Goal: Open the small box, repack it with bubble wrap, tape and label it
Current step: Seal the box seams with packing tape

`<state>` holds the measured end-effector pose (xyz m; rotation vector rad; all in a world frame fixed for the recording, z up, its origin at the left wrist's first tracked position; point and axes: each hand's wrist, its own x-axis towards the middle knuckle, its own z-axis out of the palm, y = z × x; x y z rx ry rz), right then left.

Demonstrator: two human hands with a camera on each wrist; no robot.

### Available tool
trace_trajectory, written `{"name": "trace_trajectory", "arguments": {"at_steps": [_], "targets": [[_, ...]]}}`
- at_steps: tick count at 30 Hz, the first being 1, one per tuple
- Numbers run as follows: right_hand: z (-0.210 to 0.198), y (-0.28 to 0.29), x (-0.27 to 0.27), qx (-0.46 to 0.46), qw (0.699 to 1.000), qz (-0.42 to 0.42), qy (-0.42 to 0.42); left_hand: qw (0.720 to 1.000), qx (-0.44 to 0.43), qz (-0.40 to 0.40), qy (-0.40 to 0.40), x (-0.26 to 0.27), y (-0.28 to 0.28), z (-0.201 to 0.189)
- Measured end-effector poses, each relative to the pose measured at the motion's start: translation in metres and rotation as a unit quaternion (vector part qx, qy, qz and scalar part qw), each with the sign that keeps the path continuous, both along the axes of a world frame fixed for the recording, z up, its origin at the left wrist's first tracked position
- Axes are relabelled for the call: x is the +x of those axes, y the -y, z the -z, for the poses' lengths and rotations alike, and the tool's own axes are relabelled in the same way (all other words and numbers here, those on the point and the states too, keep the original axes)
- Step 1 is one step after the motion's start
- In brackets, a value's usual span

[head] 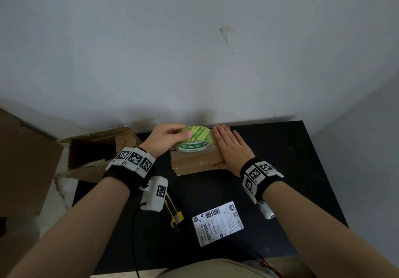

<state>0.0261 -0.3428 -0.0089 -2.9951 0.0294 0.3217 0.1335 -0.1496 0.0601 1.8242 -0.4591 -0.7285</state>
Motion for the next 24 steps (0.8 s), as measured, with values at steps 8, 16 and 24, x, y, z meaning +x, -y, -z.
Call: {"name": "trace_trajectory", "arguments": {"at_steps": [8, 16, 24], "targets": [[0.001, 0.002, 0.0, -0.016, 1.0, 0.001, 0.005, 0.984, 0.123, 0.032, 0.128, 0.011, -0.02, -0.016], [-0.011, 0.006, 0.005, 0.005, 1.0, 0.018, -0.004, 0.955, 0.211, 0.085, 0.188, 0.016, -0.035, -0.009], [-0.018, -0.028, 0.036, 0.038, 0.998, -0.038, -0.028, 0.956, 0.222, 0.074, 0.175, 0.023, -0.036, -0.008]]}}
